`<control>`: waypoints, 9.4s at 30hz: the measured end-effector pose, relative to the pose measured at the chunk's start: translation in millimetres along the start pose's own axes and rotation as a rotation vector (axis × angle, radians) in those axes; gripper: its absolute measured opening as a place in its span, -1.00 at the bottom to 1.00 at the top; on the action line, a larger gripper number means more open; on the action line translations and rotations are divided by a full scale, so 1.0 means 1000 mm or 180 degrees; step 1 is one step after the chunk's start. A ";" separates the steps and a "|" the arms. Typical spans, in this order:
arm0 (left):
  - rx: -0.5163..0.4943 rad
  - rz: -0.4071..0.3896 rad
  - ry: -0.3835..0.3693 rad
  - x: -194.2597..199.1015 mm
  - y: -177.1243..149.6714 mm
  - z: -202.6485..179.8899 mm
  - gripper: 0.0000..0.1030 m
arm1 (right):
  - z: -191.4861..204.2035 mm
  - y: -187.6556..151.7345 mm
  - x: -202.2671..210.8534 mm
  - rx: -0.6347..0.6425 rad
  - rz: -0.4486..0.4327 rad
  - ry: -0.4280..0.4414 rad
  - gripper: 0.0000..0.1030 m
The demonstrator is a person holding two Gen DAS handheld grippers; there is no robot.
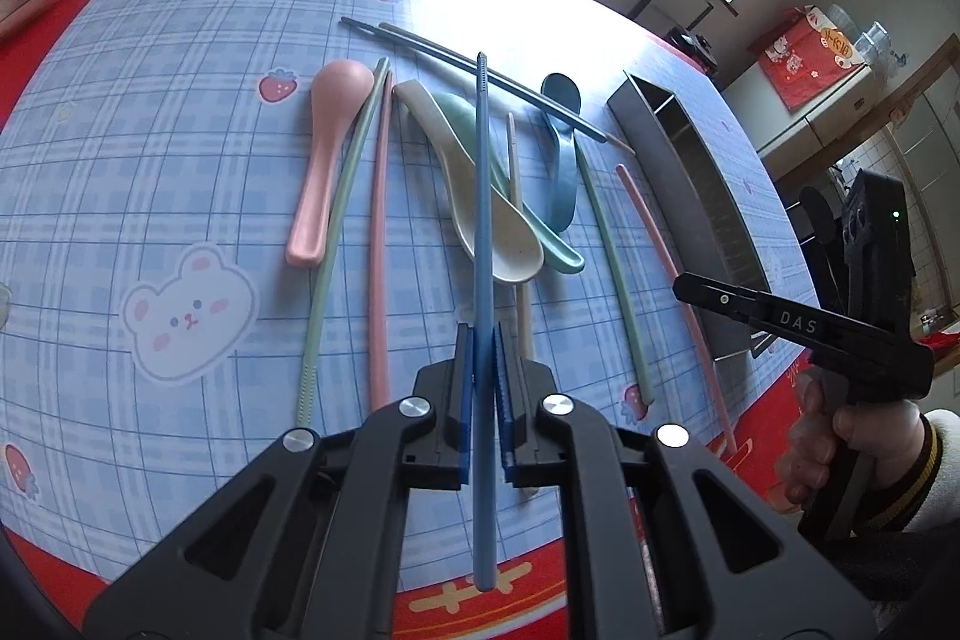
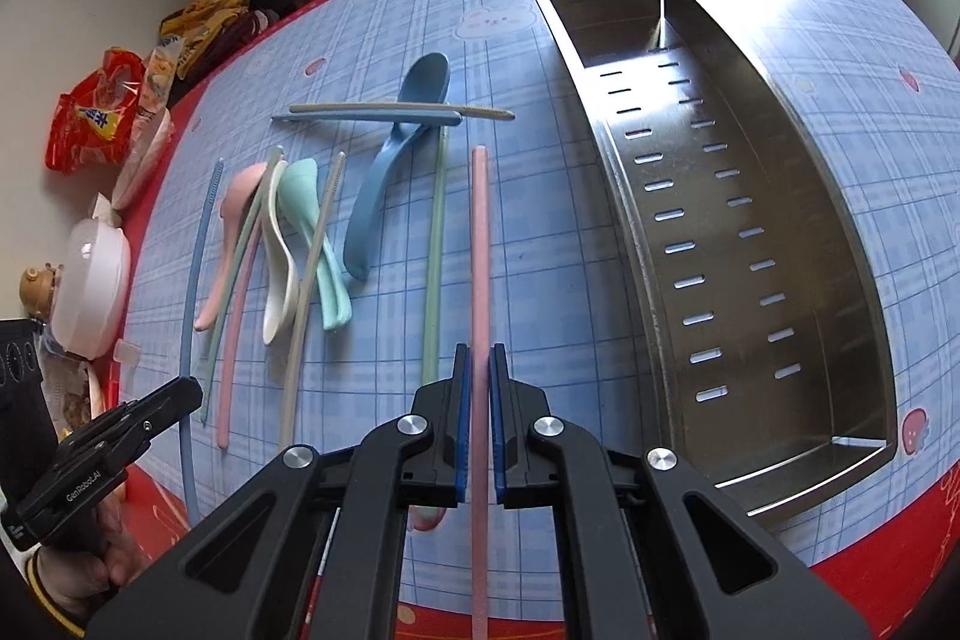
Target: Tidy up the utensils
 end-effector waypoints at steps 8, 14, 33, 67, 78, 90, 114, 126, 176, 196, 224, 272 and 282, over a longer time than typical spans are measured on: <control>0.0044 -0.0088 0.0103 0.018 -0.009 -0.006 -0.79 | 0.019 0.005 0.021 0.0287 -0.0166 0.0207 -0.88; 0.0171 -0.0177 0.0163 0.030 -0.013 -0.006 -0.79 | 0.024 0.009 0.037 0.0376 -0.0288 0.0346 -0.88; 0.0493 -0.0141 0.0018 0.004 0.007 -0.096 -0.79 | -0.076 0.036 0.095 0.0463 -0.0601 0.0363 -0.88; 0.0432 0.0134 0.0665 -0.080 0.045 -0.099 -0.48 | -0.104 0.053 0.057 0.0441 -0.0253 0.0613 -0.88; 0.0236 0.0049 0.0949 -0.098 0.073 -0.097 -0.49 | -0.105 0.057 0.055 0.0443 -0.0267 0.0486 -0.88; 0.0101 0.0172 0.1001 -0.101 0.077 -0.098 -0.81 | -0.103 0.059 0.054 0.0427 -0.0252 0.0454 -0.88; 0.0361 0.0061 -0.0143 -0.069 0.097 -0.193 -0.81 | -0.121 0.075 0.060 0.0196 -0.0338 0.0559 -0.88; 0.0588 0.0274 -0.0142 -0.119 0.127 -0.195 -0.80 | -0.118 0.088 0.054 0.0188 -0.0278 0.0532 -0.88; -0.0150 -0.0288 0.0398 0.050 0.033 0.021 -0.17 | 0.007 -0.002 0.058 0.0177 -0.0492 0.0079 -0.40; -0.0140 -0.0157 0.0303 0.034 0.026 0.040 -0.18 | 0.001 -0.038 0.040 0.0053 -0.0232 -0.0185 -0.46; -0.0309 0.0052 0.0265 0.007 0.011 0.011 -0.21 | -0.058 -0.066 0.004 -0.0226 -0.0005 -0.0798 -0.83; -0.0107 0.0227 0.0423 -0.021 0.038 0.044 -0.68 | 0.014 0.030 -0.036 0.0409 0.0050 -0.0617 -0.85; -0.0395 0.0159 0.0859 -0.035 0.054 0.029 -0.56 | 0.012 0.033 -0.034 0.0434 0.0010 -0.0531 -0.85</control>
Point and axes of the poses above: each gripper's, at about its wrist camera, not at the fingertips, and x roughly against the way its jaws point, z to its left, y to its top, the point moved 10 cm from there along -x, roughly the way its jaws point, and after that the axes turned 15 degrees about z, right-handed, at the moved point
